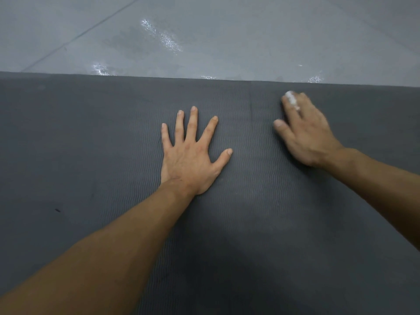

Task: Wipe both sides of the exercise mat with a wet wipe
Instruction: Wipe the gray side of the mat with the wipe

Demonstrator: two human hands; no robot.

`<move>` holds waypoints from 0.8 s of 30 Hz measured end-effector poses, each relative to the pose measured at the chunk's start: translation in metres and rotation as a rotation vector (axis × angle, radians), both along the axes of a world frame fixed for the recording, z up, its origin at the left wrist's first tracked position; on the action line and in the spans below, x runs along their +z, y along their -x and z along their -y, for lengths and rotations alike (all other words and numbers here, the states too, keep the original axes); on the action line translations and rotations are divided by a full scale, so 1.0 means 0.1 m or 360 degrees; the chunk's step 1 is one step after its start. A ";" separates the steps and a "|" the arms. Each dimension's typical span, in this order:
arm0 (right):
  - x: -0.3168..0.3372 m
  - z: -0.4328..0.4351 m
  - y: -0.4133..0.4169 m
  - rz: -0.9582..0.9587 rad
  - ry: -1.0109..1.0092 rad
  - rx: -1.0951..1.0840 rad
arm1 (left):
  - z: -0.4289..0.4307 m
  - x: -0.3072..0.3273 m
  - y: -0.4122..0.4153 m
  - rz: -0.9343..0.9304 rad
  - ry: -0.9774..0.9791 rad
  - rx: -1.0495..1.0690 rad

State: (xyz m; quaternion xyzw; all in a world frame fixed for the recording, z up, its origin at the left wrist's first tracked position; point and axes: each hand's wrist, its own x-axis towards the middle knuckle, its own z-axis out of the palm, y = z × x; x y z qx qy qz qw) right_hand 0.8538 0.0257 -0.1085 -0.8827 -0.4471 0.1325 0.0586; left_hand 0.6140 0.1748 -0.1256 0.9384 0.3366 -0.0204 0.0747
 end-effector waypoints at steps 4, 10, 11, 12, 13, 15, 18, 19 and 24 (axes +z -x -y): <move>0.00 0.03 0.57 -0.0002 0.0030 0.0531 | 0.00 -0.01 0.00 -0.0005 -0.0004 0.0004; 0.02 0.23 0.29 0.0230 0.0099 0.0549 | -0.01 -0.02 0.01 -0.0002 0.0007 -0.0008; 0.01 0.26 0.19 0.0214 0.0078 0.0404 | -0.01 -0.02 0.01 -0.0001 0.0011 -0.0009; 0.00 0.30 0.08 0.0171 0.0052 0.0229 | 0.00 -0.02 0.01 0.0000 0.0014 -0.0009; 0.00 0.33 -0.01 0.0119 0.0027 0.0060 | 0.00 -0.02 0.00 0.0000 0.0015 -0.0008; -0.02 0.35 -0.09 0.0060 0.0017 -0.0166 | 0.00 -0.02 0.01 -0.0010 0.0022 -0.0001; -0.03 0.26 -0.01 0.0007 -0.0001 -0.0307 | -0.01 0.00 0.01 -0.0038 0.0024 -0.0006; -0.02 0.21 0.07 -0.0036 0.0012 -0.0310 | -0.01 0.00 0.01 -0.0046 0.0027 -0.0008; 0.06 0.16 0.72 -0.0105 0.0080 0.0081 | -0.01 -0.01 0.01 -0.0035 0.0044 -0.0002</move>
